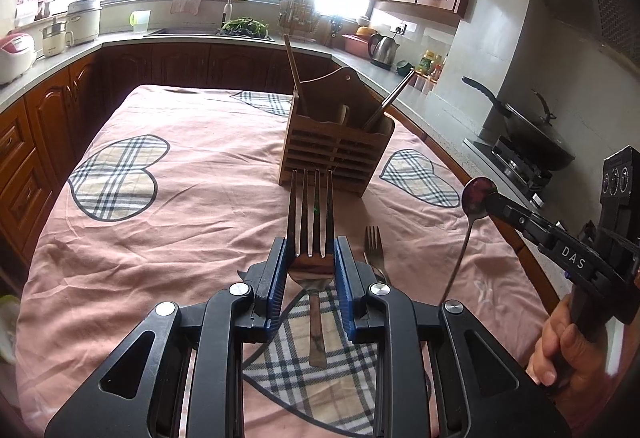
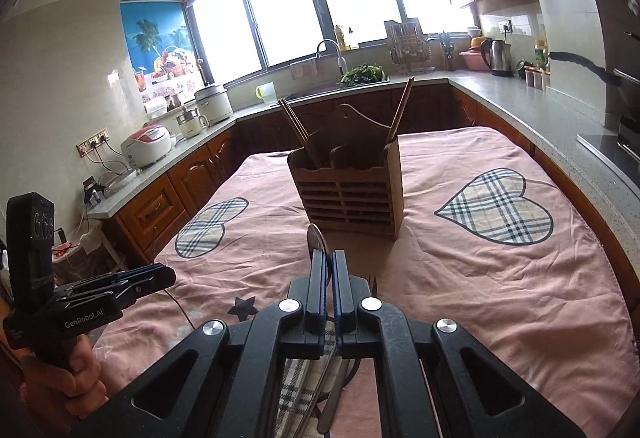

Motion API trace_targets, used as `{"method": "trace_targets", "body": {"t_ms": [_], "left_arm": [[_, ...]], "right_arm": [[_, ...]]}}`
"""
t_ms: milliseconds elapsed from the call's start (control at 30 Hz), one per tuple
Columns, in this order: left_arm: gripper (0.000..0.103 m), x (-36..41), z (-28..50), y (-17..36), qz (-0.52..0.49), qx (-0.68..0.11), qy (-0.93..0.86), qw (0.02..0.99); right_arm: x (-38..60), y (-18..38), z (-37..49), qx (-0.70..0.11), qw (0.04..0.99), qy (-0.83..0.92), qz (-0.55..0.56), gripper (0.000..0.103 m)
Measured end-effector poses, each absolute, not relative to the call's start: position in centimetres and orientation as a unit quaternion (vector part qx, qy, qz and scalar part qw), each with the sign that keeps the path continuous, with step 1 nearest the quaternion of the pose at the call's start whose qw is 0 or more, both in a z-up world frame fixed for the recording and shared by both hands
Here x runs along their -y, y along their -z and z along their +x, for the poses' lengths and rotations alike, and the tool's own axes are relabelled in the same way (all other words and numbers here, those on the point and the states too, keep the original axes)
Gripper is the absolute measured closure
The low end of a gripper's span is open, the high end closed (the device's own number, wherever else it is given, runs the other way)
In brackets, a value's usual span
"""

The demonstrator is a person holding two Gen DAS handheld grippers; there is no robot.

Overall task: Organize utensils
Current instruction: 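Carry the held fork and spoon to the wooden holder and lower them in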

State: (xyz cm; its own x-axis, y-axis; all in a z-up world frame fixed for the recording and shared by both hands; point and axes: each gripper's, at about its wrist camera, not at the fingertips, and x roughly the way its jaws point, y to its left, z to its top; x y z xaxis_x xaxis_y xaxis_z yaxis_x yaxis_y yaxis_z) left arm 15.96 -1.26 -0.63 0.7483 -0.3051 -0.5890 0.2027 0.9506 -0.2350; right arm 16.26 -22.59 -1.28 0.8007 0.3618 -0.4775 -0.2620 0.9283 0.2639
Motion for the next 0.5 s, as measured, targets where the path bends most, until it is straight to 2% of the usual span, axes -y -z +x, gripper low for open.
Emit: {"method": "trace_targets", "body": {"t_ms": [500], "left_arm": [[0.082,1.4,16.9,-2.3,-0.067,-0.29,0.128,0.946]], "right_arm": [[23.6,-1.1,16.3,-0.231,0.956,-0.153,0.093,0.1]]}}
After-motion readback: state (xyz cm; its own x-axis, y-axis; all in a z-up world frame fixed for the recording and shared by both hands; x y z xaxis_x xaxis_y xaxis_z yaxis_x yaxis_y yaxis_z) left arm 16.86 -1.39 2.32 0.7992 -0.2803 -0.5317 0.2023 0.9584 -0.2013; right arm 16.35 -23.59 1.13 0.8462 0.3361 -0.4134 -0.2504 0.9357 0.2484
